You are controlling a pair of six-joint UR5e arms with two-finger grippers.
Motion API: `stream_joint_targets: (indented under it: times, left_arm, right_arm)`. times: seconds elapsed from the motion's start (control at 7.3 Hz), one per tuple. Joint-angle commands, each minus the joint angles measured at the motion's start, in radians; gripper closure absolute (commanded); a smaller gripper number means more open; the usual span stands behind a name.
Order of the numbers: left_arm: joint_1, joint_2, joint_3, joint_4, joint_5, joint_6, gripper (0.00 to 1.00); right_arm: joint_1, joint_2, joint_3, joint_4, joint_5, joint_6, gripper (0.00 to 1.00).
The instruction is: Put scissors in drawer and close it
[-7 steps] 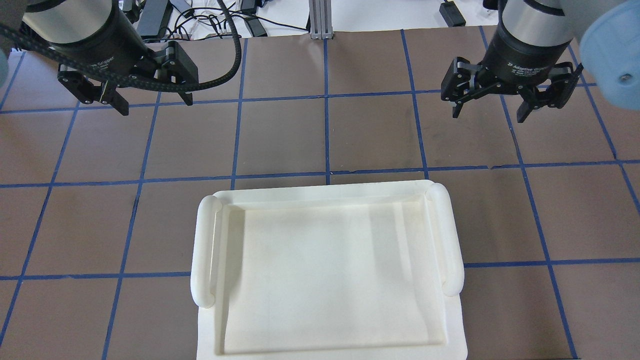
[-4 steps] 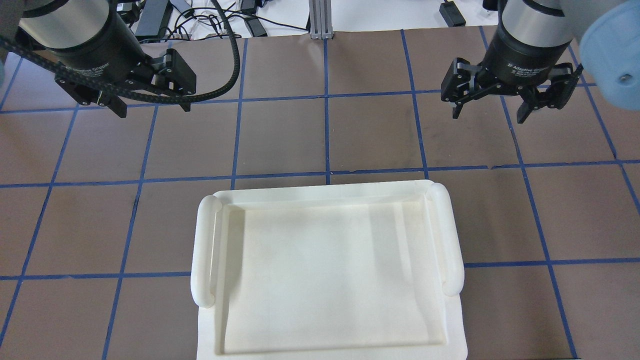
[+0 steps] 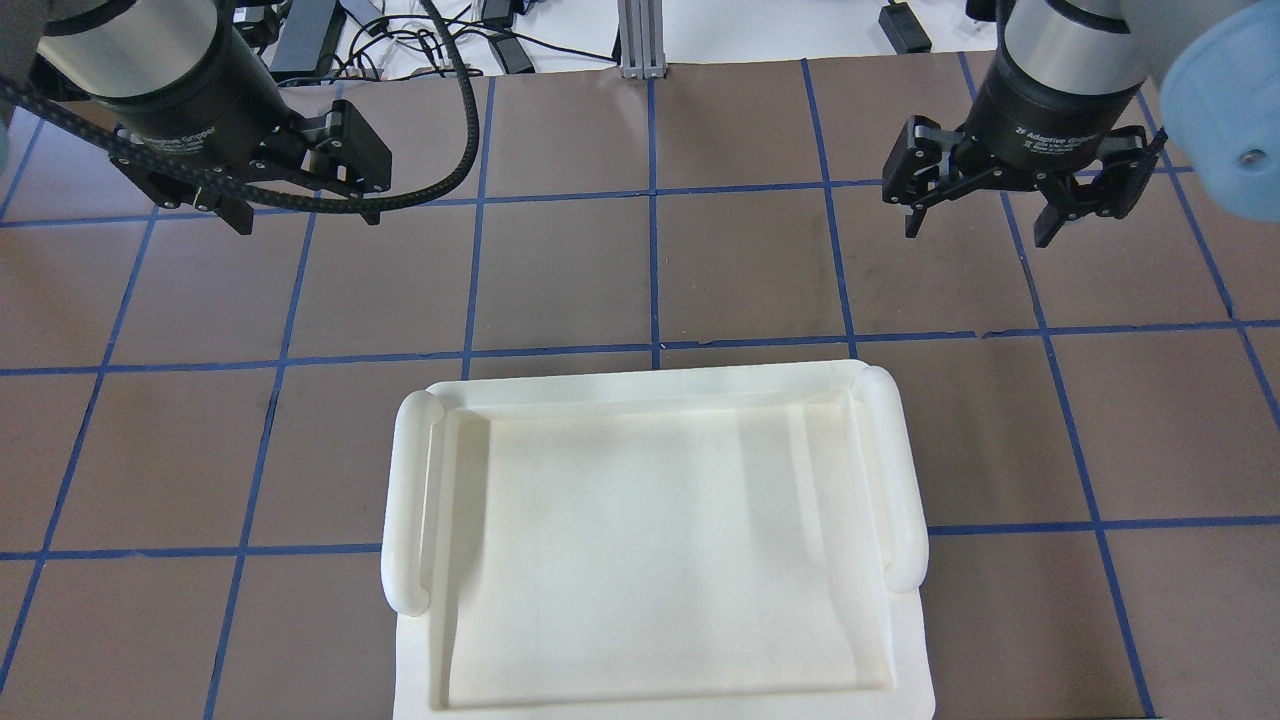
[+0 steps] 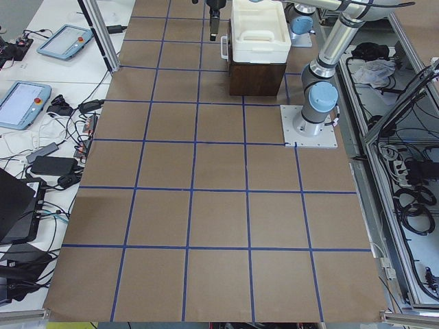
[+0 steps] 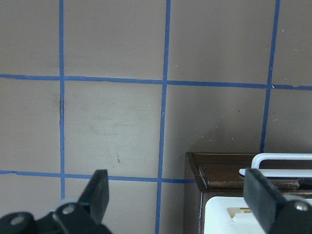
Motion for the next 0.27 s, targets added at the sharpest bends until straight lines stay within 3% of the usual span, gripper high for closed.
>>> stream_joint_targets:
  times: [0.0, 0.14]
  left_arm:
    - [-0.001, 0.0, 0.0, 0.0, 0.0, 0.0, 0.0]
    - [0.0, 0.002, 0.0, 0.0, 0.0, 0.0, 0.0]
  right_arm:
    - [0.0, 0.001, 0.0, 0.002, -0.001, 0.0, 0.0]
    - [0.0, 0.001, 0.0, 0.002, -0.001, 0.0, 0.0]
